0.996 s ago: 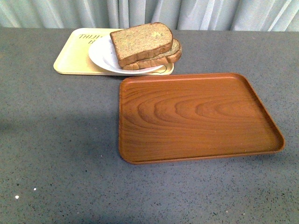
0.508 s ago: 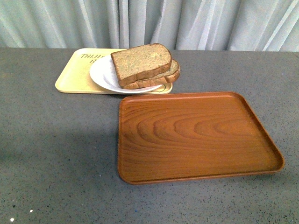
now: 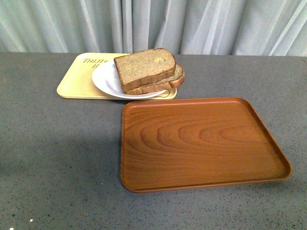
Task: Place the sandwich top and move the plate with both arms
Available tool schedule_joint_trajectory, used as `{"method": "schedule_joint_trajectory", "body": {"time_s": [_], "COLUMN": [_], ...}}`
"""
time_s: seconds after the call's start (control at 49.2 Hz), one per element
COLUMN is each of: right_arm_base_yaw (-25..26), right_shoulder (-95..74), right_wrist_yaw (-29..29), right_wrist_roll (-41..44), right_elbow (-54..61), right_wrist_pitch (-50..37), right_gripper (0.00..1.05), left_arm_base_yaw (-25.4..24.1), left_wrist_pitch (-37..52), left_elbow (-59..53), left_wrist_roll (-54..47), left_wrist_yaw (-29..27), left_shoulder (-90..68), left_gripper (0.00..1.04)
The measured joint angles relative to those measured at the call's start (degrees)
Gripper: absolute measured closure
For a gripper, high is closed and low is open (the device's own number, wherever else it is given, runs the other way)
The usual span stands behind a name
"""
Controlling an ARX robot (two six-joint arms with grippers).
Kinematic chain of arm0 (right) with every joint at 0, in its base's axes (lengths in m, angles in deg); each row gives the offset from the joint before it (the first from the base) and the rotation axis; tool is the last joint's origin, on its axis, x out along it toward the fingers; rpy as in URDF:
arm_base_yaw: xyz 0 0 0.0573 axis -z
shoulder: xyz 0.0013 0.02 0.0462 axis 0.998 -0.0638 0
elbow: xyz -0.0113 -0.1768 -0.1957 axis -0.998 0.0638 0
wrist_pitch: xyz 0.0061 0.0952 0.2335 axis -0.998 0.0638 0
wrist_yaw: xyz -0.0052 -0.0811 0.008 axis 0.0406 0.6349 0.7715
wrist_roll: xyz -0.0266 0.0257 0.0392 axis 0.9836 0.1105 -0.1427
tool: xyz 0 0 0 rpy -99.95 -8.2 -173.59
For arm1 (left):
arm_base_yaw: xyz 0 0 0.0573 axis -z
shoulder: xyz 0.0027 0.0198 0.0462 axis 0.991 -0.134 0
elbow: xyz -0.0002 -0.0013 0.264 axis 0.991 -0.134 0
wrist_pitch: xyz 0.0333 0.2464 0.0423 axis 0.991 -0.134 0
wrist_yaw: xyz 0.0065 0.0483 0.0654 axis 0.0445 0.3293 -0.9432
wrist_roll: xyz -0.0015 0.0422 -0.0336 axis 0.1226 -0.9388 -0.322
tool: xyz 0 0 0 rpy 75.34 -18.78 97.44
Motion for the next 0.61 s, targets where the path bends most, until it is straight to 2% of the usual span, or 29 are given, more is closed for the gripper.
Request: {"method": "schedule_joint_trajectory", "body": {"time_s": [0.407,0.467,0.61], "right_arm_base_yaw": [0.0,0.0,0.0], "right_shoulder": [0.0,0.0,0.0], "right_wrist_yaw": [0.0,0.0,0.0], "right_wrist_roll": [0.0,0.0,0.0], "right_elbow": [0.0,0.0,0.0], "right_wrist_pitch": [0.0,0.0,0.0], "right_gripper": [0.09,0.09,0.09], "left_arm_base_yaw": [0.0,0.0,0.0], "left_wrist_pitch": [-5.5,-12.7,-15.3], "left_elbow": [0.0,0.0,0.0], "left_wrist_roll": [0.0,0.0,0.0], "left_wrist_yaw": [0.0,0.1,0.0], "left_shoulder": [5.6,10.8,14.6], "left_gripper": [1.03,1.03,1.03]}}
